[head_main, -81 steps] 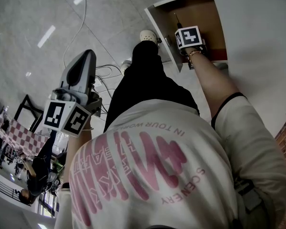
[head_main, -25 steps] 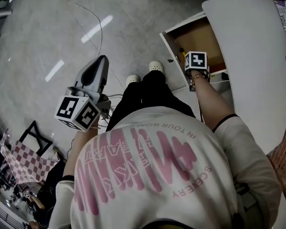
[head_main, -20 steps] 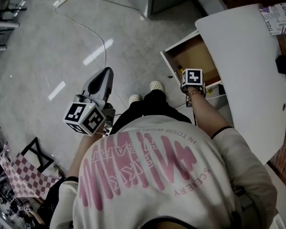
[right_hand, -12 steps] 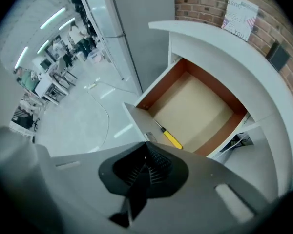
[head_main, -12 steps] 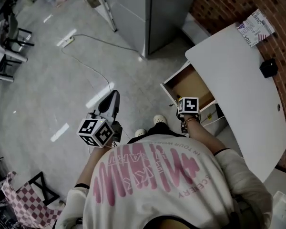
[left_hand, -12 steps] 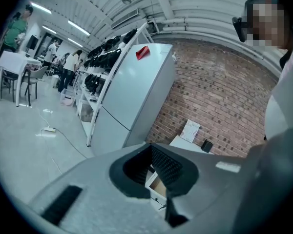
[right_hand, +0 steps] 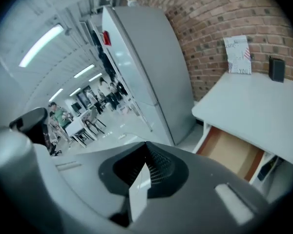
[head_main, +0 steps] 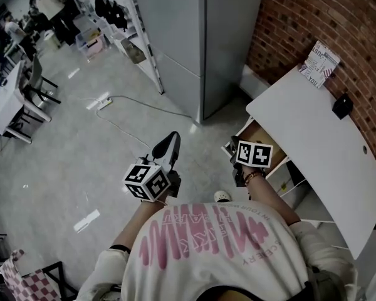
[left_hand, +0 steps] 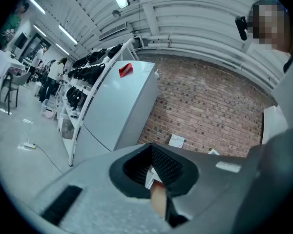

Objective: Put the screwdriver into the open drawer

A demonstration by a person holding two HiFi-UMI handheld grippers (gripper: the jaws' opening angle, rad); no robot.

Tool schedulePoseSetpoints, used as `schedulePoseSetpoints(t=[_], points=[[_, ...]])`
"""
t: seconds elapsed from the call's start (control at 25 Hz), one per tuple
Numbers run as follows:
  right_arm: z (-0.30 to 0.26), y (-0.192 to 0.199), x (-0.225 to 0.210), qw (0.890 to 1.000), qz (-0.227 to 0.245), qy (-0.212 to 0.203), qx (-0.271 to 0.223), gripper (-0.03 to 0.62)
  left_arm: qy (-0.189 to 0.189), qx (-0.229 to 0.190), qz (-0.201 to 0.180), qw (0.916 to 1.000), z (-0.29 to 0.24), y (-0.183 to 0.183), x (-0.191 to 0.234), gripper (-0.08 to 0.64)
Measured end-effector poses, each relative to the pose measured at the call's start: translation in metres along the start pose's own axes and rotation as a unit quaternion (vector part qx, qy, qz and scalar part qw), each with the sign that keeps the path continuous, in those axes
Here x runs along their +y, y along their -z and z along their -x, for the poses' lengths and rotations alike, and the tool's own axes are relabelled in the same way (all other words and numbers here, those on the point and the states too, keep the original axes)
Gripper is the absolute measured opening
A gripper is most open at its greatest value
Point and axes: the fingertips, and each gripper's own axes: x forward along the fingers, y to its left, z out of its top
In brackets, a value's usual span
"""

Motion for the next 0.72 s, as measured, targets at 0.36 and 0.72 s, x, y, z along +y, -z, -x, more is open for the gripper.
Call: schedulePoseSetpoints(t=[0.36, 0.72], points=[[0.091, -0.115, 0.128, 0.966, 0.065, -0.136, -0.213, 0.011, 0.038, -0.071, -0.036, 0.9961, 0.030, -0.068, -0.028, 0.002], [0.135, -0.140, 0.168, 0.942, 0.127, -0.173, -0.259, 0.011, 0.026, -0.099, -0.043, 0.9938, 0.042, -0.079, -0.036, 0.002]])
